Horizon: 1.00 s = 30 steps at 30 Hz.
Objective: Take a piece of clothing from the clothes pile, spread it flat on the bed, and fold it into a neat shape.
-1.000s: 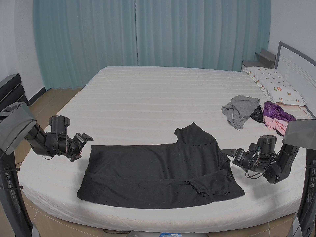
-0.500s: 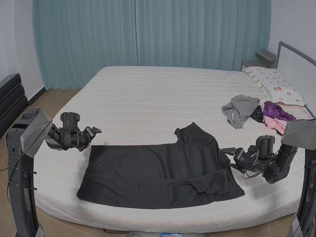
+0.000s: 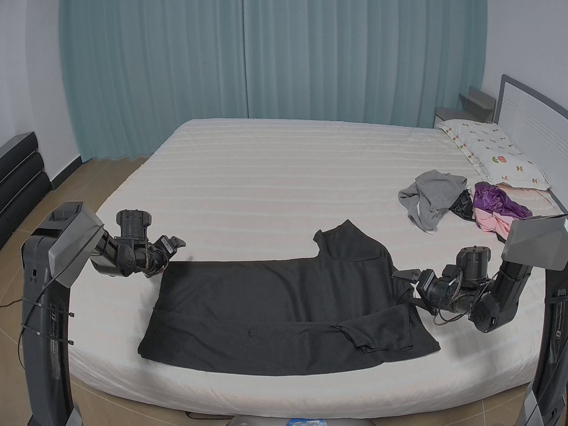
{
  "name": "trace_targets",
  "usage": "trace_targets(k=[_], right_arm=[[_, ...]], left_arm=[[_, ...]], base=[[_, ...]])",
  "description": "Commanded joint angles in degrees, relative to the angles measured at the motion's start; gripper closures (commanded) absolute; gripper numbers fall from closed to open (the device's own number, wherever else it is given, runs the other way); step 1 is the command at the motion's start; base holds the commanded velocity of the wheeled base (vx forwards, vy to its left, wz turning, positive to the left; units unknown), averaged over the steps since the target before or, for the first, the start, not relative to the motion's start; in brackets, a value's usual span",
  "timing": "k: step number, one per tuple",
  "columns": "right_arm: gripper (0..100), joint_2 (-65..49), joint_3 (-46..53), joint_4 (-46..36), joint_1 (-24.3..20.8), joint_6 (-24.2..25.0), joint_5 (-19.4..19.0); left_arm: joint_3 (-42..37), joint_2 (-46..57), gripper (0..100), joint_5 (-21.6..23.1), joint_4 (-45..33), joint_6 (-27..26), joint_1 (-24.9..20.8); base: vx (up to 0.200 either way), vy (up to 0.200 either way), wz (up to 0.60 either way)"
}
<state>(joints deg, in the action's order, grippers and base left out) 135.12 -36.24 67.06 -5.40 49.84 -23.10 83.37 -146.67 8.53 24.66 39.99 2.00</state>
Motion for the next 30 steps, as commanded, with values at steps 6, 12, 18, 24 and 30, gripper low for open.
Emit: trace_targets(k=[6,12,18,24,30], right_arm=[[0,-0.38,-0.67,-0.35,-0.05,-0.62,0.86],[0,-1.26,-5.94,-3.6,-0.14,-1.67,1.22],[0,2.25,-21.68,-17.49,-1.98,-8.26,7.72],[0,9.28,-38.29,-31.64,-4.79,-11.6,12.73],[0,17.46,-58.15,-40.25,-6.11,-13.1,17.21]], left_arm=[[0.83,-1.69,100,-0.45,0.12,0.27,0.11],[0.56,-1.25,100,-3.61,0.83,1.76,0.29],[0.12,-1.08,100,-3.79,3.64,5.37,0.46],[-0.31,-0.99,100,-3.7,3.55,5.45,0.55],[-1.46,-0.46,100,-3.61,3.64,6.95,0.73]], base=[[0.0,0.0,0.0],[0.0,0.0,0.0],[0.0,0.0,0.0],[0.0,0.0,0.0],[0.0,0.0,0.0]])
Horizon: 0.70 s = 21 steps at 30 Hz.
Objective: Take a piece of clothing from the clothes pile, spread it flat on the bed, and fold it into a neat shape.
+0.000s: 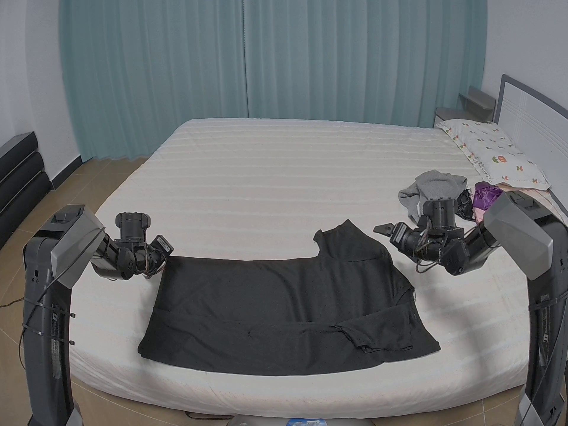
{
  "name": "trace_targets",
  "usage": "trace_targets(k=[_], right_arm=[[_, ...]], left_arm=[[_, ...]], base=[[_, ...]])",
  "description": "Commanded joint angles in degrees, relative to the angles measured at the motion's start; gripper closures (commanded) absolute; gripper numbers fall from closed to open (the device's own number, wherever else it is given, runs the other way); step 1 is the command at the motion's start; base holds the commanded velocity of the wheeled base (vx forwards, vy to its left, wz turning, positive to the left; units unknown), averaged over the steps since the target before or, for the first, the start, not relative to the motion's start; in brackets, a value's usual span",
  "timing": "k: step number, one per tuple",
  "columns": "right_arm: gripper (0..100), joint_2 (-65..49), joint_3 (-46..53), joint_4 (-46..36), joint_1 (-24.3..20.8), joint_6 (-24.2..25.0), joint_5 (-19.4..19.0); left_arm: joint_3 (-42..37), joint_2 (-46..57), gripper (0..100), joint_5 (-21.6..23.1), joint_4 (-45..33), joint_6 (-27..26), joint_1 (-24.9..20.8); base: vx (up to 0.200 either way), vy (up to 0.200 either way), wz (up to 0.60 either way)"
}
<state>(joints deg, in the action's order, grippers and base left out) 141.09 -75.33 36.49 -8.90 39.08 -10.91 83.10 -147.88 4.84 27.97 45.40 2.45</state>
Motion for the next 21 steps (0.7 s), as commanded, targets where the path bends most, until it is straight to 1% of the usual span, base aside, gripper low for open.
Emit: trace_targets(k=[1,2,3,5,9,13,21], right_arm=[[0,12.54,-21.44,-11.09,-2.61,-2.34,5.29],[0,12.89,-22.15,-11.61,-2.61,-2.34,5.37],[0,14.21,-25.48,-14.51,-2.53,-2.52,5.81],[0,15.53,-29.26,-17.85,-2.53,-2.43,6.16],[0,17.72,-34.8,-20.84,-2.0,-2.43,6.25],[0,18.25,-35.94,-23.65,-1.38,-2.7,6.16],[0,18.95,-36.65,-23.3,-0.94,-5.07,5.73]], left_arm=[[-1.19,0.84,100,0.08,0.34,1.54,0.27],[-1.19,0.76,100,0.08,0.34,1.54,0.27],[-1.19,0.76,100,0.08,0.34,1.45,0.27],[-1.19,0.76,100,0.08,0.34,1.45,0.27],[-1.19,0.76,100,0.08,0.34,1.45,0.27],[-1.19,0.67,100,-0.01,0.34,1.45,0.27],[-1.19,0.67,100,0.08,0.34,1.45,0.19]], base=[[0.0,0.0,0.0],[0.0,0.0,0.0],[0.0,0.0,0.0],[0.0,0.0,0.0],[0.0,0.0,0.0],[0.0,0.0,0.0],[0.0,0.0,0.0]])
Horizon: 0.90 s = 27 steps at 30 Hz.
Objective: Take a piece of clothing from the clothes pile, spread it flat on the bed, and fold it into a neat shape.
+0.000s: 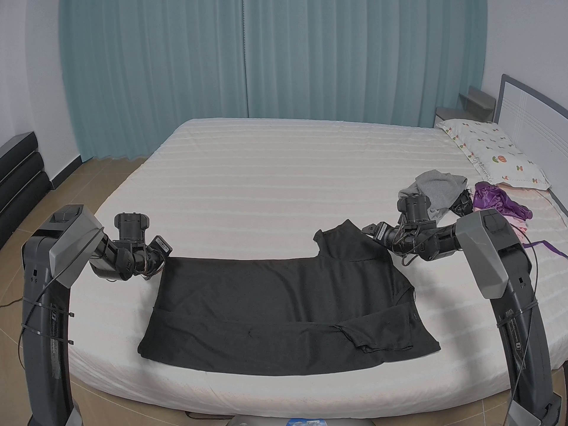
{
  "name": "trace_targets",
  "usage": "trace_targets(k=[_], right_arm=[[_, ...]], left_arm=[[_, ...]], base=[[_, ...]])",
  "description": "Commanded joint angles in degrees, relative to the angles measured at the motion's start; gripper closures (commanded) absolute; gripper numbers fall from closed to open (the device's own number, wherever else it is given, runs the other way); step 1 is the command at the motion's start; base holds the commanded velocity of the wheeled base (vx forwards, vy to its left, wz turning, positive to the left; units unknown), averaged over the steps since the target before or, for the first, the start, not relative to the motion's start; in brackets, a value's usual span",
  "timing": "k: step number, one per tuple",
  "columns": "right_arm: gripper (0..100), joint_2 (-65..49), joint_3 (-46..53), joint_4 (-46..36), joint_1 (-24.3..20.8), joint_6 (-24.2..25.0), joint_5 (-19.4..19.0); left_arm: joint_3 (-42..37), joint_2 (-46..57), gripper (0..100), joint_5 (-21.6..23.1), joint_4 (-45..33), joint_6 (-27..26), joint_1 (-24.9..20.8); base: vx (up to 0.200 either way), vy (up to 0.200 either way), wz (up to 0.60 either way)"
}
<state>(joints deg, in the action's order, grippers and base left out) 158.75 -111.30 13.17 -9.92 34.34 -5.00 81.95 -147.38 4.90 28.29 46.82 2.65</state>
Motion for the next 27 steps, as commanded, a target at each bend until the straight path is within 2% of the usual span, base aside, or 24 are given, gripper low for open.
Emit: trace_targets(k=[1,11,12,27], right_arm=[[0,1.57,-1.02,0.02,0.17,-0.5,-0.19],[0,3.06,-2.69,-0.25,0.87,-0.5,-0.28],[100,3.06,-2.69,-0.25,0.87,-0.59,-0.19],[100,0.6,-0.58,-0.33,1.05,0.38,-0.28]], left_arm=[[-0.03,0.17,100,0.02,0.09,0.02,-0.01],[0.14,-0.18,100,-0.07,0.09,-0.24,-0.01],[0.14,-0.18,100,-0.07,0.09,-0.24,-0.01],[0.06,1.05,100,-0.07,-0.35,-0.07,0.08]], base=[[0.0,0.0,0.0],[0.0,0.0,0.0],[0.0,0.0,0.0],[0.0,0.0,0.0]])
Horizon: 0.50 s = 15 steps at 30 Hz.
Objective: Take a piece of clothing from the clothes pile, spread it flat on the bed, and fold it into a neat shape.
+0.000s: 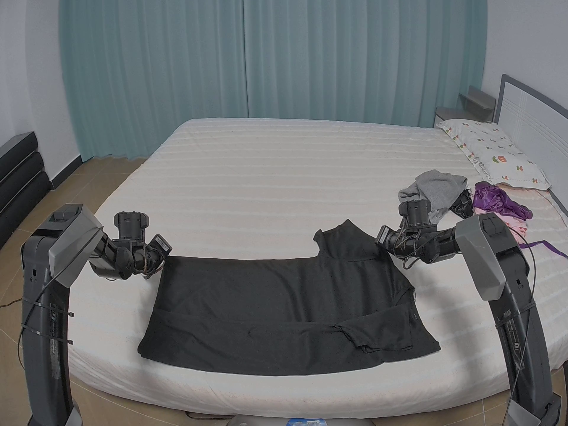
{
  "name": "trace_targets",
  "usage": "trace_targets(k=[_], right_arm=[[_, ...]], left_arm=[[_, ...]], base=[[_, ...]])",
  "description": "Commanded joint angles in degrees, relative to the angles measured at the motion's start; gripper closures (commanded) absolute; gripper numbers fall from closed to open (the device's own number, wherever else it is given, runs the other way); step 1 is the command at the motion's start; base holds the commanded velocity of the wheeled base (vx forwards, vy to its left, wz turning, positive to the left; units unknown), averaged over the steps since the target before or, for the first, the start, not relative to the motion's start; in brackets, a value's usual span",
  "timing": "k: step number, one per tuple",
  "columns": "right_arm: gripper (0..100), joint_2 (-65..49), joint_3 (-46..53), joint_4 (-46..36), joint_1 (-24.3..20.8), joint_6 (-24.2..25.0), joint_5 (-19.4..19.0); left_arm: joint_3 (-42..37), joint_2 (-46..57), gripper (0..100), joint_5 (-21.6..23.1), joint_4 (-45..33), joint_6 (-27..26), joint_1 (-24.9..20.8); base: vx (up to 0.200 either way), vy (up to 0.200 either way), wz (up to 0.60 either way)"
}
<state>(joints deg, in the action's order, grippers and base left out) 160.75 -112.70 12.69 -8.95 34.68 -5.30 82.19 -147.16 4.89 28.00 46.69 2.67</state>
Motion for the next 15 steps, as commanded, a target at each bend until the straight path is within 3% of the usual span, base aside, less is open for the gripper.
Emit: trace_targets(k=[1,9,15], right_arm=[[100,-1.66,1.17,0.41,0.16,0.12,0.03],[100,-5.62,7.06,1.55,0.42,1.62,0.38],[100,-8.52,11.45,10.25,1.21,3.64,0.47]], left_arm=[[-0.19,1.0,100,-0.05,0.04,0.07,0.05],[-1.07,2.85,100,-0.14,0.12,0.24,0.93],[-1.15,3.99,100,-0.23,0.21,2.09,1.37]], base=[[0.0,0.0,0.0],[0.0,0.0,0.0],[0.0,0.0,0.0]])
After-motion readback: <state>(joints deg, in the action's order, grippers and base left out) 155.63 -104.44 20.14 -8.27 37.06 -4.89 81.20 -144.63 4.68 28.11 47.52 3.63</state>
